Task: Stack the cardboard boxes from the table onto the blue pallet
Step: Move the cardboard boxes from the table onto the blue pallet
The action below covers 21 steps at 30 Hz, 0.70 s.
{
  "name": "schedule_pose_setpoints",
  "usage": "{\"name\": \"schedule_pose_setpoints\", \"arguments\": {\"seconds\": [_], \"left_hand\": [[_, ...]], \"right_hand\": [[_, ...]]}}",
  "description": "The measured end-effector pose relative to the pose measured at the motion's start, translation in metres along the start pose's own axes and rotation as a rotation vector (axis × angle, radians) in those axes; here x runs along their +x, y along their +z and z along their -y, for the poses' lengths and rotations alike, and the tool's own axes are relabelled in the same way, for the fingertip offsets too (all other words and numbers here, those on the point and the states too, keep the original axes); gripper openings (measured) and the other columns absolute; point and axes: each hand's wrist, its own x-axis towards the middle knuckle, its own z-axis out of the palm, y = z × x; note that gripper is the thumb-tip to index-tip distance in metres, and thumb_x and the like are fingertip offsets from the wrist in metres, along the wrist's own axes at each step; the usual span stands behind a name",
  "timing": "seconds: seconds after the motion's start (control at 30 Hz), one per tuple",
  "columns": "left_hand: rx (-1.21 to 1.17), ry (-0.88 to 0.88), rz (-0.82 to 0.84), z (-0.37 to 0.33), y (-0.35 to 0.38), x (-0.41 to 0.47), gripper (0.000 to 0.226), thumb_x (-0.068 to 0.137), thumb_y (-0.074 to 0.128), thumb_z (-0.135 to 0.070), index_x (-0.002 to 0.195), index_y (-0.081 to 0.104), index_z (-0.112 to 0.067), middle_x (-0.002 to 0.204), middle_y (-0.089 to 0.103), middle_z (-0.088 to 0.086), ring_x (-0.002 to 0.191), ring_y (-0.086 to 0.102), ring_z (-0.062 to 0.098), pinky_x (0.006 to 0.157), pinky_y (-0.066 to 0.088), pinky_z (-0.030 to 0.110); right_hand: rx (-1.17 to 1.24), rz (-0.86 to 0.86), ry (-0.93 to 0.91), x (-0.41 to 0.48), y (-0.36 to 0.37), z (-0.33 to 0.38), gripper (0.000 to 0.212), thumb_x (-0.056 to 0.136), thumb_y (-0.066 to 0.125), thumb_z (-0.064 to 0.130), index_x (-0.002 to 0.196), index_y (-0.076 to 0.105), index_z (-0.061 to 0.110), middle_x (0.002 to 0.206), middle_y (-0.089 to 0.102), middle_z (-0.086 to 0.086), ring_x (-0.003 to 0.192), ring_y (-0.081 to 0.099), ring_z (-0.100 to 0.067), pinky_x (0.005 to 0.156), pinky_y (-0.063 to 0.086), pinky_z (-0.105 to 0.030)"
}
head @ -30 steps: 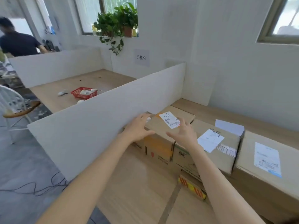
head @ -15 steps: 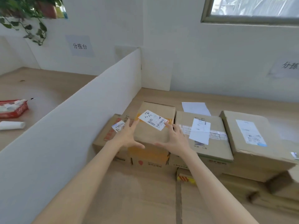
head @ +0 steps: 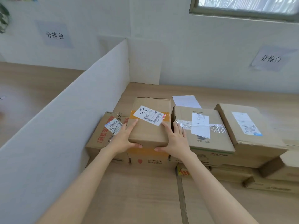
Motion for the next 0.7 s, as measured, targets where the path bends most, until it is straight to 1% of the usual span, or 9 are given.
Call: {"name": "schedule_pose_setpoints", "arguments": {"seconds": [0.1, 0.23, 0.37, 0.47, 0.53, 0.6, 0.63, 0.7], "left_hand": [[-0.043, -0.003, 0.006, 0.006, -0.005, -0.002, 0.116, 0.061, 0.085, -0.049, 0.146, 0.006, -0.053, 0.145, 0.023, -0.002, 0.131, 0.034, 0.02, 0.108, 0.036, 0.043], [-0.067, 0.017, 0.003, 0.007, -0.008, -0.002, 0.116, 0.06, 0.085, -0.048, 0.147, 0.008, -0.051, 0.146, 0.025, -0.001, 0.131, 0.034, 0.019, 0.109, 0.035, 0.04], [-0.094, 0.031, 0.01, 0.001, -0.011, 0.0, 0.114, 0.061, 0.087, -0.042, 0.149, 0.015, -0.045, 0.139, 0.031, 0.0, 0.126, 0.036, 0.017, 0.107, 0.034, 0.035], [-0.093, 0.048, 0.013, -0.004, -0.021, 0.001, 0.11, 0.062, 0.087, -0.042, 0.148, 0.018, -0.045, 0.139, 0.033, -0.004, 0.125, 0.038, 0.016, 0.105, 0.035, 0.034], [-0.094, 0.063, 0.009, -0.01, -0.03, 0.001, 0.108, 0.062, 0.086, -0.044, 0.148, 0.02, -0.045, 0.142, 0.034, -0.006, 0.127, 0.037, 0.015, 0.105, 0.036, 0.034], [-0.062, 0.081, -0.008, -0.018, -0.042, 0.0, 0.106, 0.062, 0.085, -0.046, 0.148, 0.022, -0.044, 0.142, 0.035, -0.006, 0.126, 0.037, 0.014, 0.102, 0.036, 0.032], [-0.041, 0.092, -0.02, -0.024, -0.048, 0.0, 0.105, 0.063, 0.084, -0.047, 0.148, 0.023, -0.043, 0.142, 0.036, -0.005, 0.125, 0.038, 0.015, 0.101, 0.036, 0.031], [-0.004, 0.115, -0.044, -0.037, -0.064, 0.0, 0.104, 0.062, 0.084, -0.048, 0.147, 0.025, -0.041, 0.142, 0.038, -0.005, 0.126, 0.04, 0.016, 0.102, 0.037, 0.033]], "right_hand": [[0.017, -0.017, -0.02, 0.004, 0.004, 0.007, 0.113, 0.065, 0.074, 0.064, 0.15, 0.004, 0.04, 0.159, 0.017, -0.013, 0.149, -0.002, -0.029, 0.118, 0.0, -0.052], [0.021, -0.012, -0.015, 0.006, 0.002, 0.014, 0.113, 0.065, 0.077, 0.06, 0.15, 0.005, 0.039, 0.157, 0.02, -0.014, 0.149, 0.005, -0.03, 0.117, -0.002, -0.053], [0.072, 0.01, -0.015, 0.009, 0.0, 0.014, 0.113, 0.063, 0.081, 0.053, 0.15, 0.01, 0.038, 0.151, 0.03, -0.011, 0.145, 0.016, -0.028, 0.117, 0.011, -0.05], [0.152, 0.017, -0.004, 0.009, -0.01, 0.017, 0.112, 0.062, 0.084, 0.049, 0.149, 0.014, 0.038, 0.148, 0.033, -0.01, 0.14, 0.024, -0.03, 0.115, 0.02, -0.048], [0.216, 0.028, 0.001, 0.01, -0.019, 0.018, 0.109, 0.061, 0.085, 0.047, 0.147, 0.018, 0.039, 0.142, 0.037, -0.008, 0.132, 0.033, -0.029, 0.11, 0.029, -0.047], [0.258, 0.03, -0.009, 0.01, -0.031, 0.021, 0.109, 0.057, 0.085, 0.05, 0.144, 0.02, 0.043, 0.137, 0.04, -0.005, 0.125, 0.041, -0.028, 0.104, 0.037, -0.047], [0.276, 0.028, -0.015, 0.011, -0.038, 0.022, 0.109, 0.056, 0.086, 0.05, 0.142, 0.021, 0.045, 0.135, 0.042, -0.003, 0.122, 0.044, -0.028, 0.101, 0.04, -0.046], [0.312, 0.02, -0.032, 0.01, -0.054, 0.027, 0.107, 0.057, 0.088, 0.046, 0.143, 0.023, 0.042, 0.135, 0.044, -0.002, 0.118, 0.046, -0.026, 0.096, 0.044, -0.042]]}}
